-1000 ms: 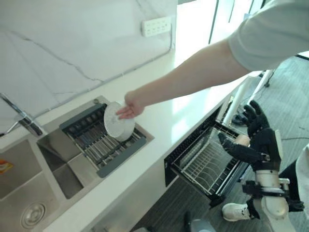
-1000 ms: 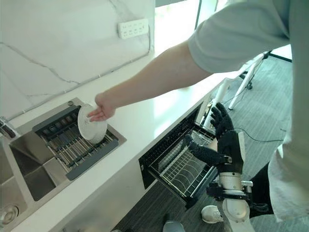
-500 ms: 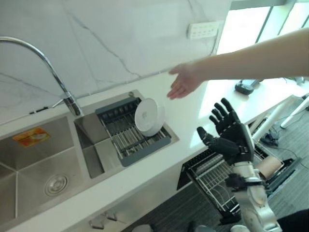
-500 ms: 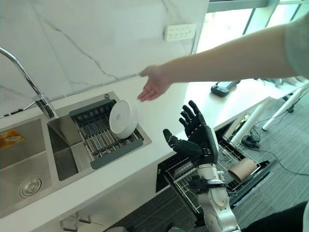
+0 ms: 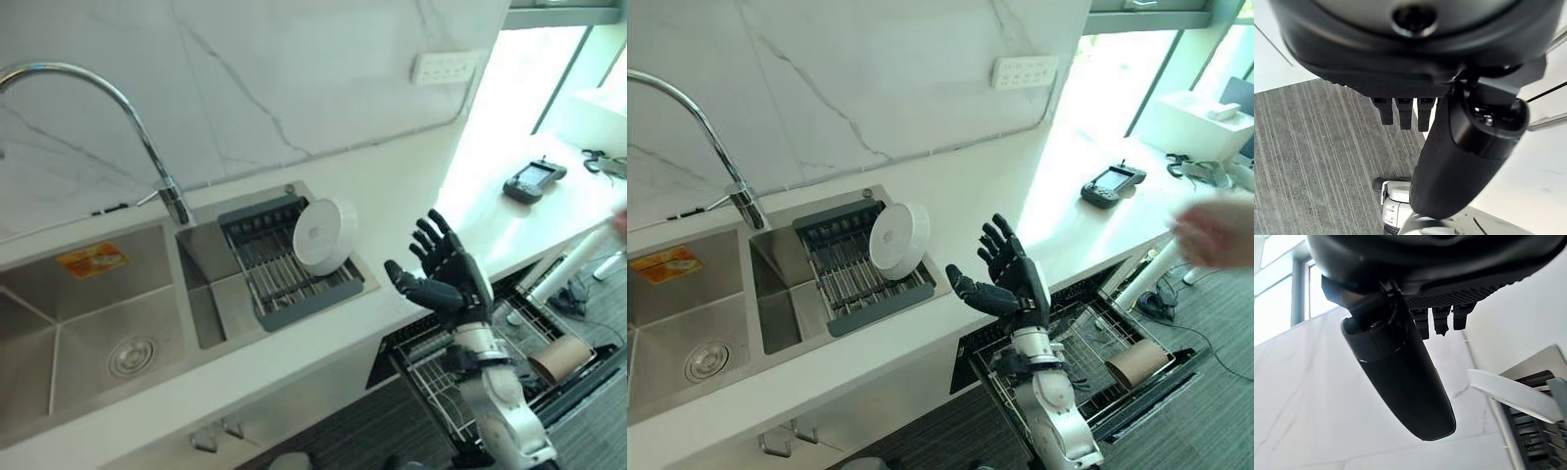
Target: Place the dishes in the dishwasher.
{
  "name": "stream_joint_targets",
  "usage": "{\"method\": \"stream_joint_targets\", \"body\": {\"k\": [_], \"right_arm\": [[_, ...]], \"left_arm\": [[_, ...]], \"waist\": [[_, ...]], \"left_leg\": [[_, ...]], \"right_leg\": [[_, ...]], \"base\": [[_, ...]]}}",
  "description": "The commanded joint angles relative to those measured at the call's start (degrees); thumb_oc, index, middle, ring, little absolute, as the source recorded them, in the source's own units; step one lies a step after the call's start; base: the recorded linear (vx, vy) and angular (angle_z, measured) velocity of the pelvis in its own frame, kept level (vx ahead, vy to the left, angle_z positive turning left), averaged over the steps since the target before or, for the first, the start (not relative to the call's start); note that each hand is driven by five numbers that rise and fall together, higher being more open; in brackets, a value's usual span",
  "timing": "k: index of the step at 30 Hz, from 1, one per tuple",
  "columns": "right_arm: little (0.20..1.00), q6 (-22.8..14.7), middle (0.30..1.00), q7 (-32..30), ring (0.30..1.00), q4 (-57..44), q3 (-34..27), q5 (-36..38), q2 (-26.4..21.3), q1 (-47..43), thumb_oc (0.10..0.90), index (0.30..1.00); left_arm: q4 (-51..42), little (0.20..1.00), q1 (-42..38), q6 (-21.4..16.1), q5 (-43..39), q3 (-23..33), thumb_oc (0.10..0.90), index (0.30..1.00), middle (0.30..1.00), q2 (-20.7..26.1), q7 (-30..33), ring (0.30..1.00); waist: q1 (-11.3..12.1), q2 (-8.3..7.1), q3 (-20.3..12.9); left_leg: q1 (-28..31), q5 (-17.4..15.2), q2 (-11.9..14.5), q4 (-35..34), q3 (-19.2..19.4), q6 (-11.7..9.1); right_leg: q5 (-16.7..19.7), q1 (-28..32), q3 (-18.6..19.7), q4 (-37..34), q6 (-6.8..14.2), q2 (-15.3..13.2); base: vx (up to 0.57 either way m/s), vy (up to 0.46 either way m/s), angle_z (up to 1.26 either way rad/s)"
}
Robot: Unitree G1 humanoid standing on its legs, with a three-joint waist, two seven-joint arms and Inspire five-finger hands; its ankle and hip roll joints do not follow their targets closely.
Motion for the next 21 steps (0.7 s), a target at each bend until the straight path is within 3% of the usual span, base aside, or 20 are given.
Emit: {"method": "stream_joint_targets", "body": {"k": [1, 8, 21], "right_arm": [[0.9, -4.45, 0.9, -1.46, 0.9, -2.87, -1.42, 3.11, 1.09, -9.61, 0.8, 0.9], [0.9, -3.24, 0.9, -6.58, 0.9, 2.74, -3.26, 4.38, 1.99, -17.73, 0.8, 0.9], [0.9, -0.91, 0.9, -12.32, 0.9, 10.24, -5.54, 5.73, 2.7, -25.4, 0.8, 0.9]], "left_arm": [[-0.18, 0.9, -1.05, -1.7, -0.51, -1.43, 0.8, 0.9, 0.9, 0.01, -0.15, 0.9], [2.86, 0.9, -1.16, -1.91, 0.47, -1.65, 0.8, 0.9, 0.9, 0.85, -0.2, 0.9], [4.14, 0.9, -0.92, -2.89, 1.81, -1.13, 0.8, 0.9, 0.9, 2.37, -1.69, 0.9]], "waist": [[0.94, 0.7, 0.86], [3.25, 0.55, 0.51], [5.3, 0.67, 0.59]], "left_leg": [[2.81, -7.24, 2.48, -1.61, 2.72, -0.73], [2.67, -6.79, 2.56, -1.61, 1.72, -1.2], [2.18, -5.84, 2.74, -1.61, 0.62, -1.82]], "right_leg": [[-12.21, 5.27, -0.1, 1.12, 1.39, 0.35], [-12.49, 6.06, -1.88, 1.12, 1.18, 0.0], [-12.69, 6.97, -3.73, 1.12, 0.86, -0.56]], "base": [[0.06, -0.021, 0.1], [0.07, -0.013, 0.17], [0.05, -0.01, 0.11]]}}
